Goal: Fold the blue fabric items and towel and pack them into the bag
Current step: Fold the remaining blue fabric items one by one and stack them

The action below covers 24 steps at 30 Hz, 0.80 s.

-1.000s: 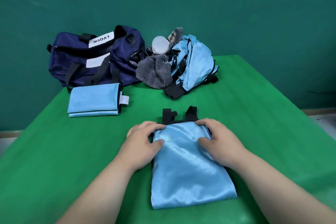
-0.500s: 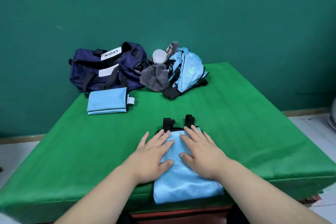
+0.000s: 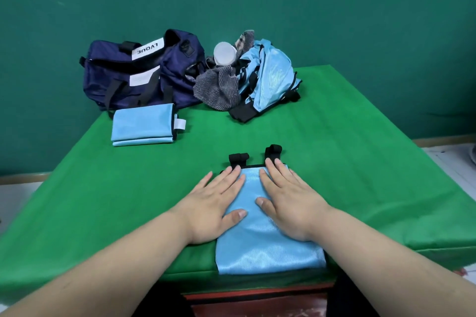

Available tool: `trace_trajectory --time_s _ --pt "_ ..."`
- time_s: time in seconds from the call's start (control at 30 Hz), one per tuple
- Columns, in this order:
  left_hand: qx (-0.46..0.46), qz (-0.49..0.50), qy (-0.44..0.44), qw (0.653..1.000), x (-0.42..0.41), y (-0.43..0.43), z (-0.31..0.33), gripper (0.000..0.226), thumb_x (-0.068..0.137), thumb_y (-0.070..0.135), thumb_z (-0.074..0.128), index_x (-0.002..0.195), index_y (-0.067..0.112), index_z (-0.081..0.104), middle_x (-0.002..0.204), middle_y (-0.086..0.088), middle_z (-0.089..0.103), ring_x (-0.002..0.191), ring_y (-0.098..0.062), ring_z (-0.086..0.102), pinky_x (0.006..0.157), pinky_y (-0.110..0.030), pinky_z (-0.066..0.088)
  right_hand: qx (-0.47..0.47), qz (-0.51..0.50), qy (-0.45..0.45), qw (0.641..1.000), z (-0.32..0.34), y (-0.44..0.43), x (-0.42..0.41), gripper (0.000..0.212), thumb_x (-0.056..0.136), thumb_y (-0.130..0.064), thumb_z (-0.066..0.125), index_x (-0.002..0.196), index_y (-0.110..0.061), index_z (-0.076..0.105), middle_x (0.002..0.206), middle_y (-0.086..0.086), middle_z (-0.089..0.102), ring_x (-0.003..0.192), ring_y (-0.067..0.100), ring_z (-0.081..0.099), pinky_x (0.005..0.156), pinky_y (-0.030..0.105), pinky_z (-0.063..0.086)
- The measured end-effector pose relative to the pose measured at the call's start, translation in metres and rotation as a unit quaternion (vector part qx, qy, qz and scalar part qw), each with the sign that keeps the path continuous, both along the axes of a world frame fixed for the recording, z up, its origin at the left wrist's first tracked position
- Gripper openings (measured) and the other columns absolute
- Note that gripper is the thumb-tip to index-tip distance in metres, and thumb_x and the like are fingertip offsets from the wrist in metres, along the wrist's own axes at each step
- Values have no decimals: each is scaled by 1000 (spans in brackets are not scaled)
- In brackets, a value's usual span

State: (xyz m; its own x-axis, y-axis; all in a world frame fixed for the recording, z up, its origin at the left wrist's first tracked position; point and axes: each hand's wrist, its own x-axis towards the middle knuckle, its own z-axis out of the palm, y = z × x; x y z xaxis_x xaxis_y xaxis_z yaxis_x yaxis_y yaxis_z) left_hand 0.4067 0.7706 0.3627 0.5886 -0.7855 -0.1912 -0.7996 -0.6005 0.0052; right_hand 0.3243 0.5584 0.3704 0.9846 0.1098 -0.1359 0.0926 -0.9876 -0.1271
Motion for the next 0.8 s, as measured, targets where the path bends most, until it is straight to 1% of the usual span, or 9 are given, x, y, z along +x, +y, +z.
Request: trace_trajectory --time_s 0.13,0.23,0.3,0.4,0.47,0.5,0.57,0.7,0.8 --pt "-18 2 -16 1000 -6 2 -1 77 96 67 9 155 24 -18 159 8 -31 143 -3 -33 122 -39 -13 6 -3 2 1000 2 1 -3 89 86 -68 -6 158 -16 -7 164 4 -22 149 17 -25 125 37 -6" --pt "-40 -4 -32 999 -10 4 -1 74 98 64 8 157 24 -12 160 9 -28 143 -1 -32 122 -40 -12 14 -4 -3 1000 -2 -1 -2 85 92 -68 3 159 -17 -5 164 2 -22 149 15 -25 124 36 -6" --pt "-85 -14 -46 995 -15 10 -1 68 100 59 8 158 24 0 162 9 -20 145 -1 -27 122 -40 -10 38 -4 -3 999 -4 -5 -3 79 97 -64 12 159 -19 -6 163 0 -25 147 13 -28 124 36 -6" --pt "-221 -13 -34 975 -30 27 -4 62 102 56 11 156 26 20 165 10 2 151 -4 -5 123 -41 -1 152 -6 -13 988 -2 -15 -6 69 105 -51 25 158 -25 -10 159 -9 -33 142 6 -36 124 37 -9" --pt "-280 -5 -3 960 -46 39 -6 61 104 56 14 155 26 29 165 11 12 152 -6 4 123 -42 4 254 -21 -29 967 -1 -23 -14 64 106 -46 28 159 -30 -4 159 -19 -27 141 -2 -35 123 36 -10" --pt "-283 -8 5 959 -55 43 -8 61 104 55 15 154 25 30 165 11 13 152 -7 6 122 -41 4 284 -22 -40 958 -2 -26 -21 62 106 -44 30 159 -32 0 160 -22 -23 141 -5 -33 123 35 -9" --pt "-253 -23 -2 967 -74 49 -10 59 104 54 18 155 26 28 165 12 10 152 -7 3 122 -40 2 281 -3 -62 958 -6 -28 -37 60 105 -41 33 159 -31 7 161 -24 -14 143 -7 -28 123 32 -7" --pt "-147 -11 -7 989 -93 54 -12 59 102 53 14 157 34 15 163 19 -7 148 1 -16 122 -38 -7 260 14 -87 962 -18 -27 -61 56 106 -33 38 157 -25 19 159 -24 -1 147 -5 -18 125 32 -1" --pt "-164 2 12 986 -95 54 -7 62 100 59 12 157 35 12 163 19 -7 147 3 -17 121 -39 -8 311 -4 -117 943 -19 -24 -77 52 102 -37 38 153 -24 33 156 -27 14 148 -7 -5 125 32 7"
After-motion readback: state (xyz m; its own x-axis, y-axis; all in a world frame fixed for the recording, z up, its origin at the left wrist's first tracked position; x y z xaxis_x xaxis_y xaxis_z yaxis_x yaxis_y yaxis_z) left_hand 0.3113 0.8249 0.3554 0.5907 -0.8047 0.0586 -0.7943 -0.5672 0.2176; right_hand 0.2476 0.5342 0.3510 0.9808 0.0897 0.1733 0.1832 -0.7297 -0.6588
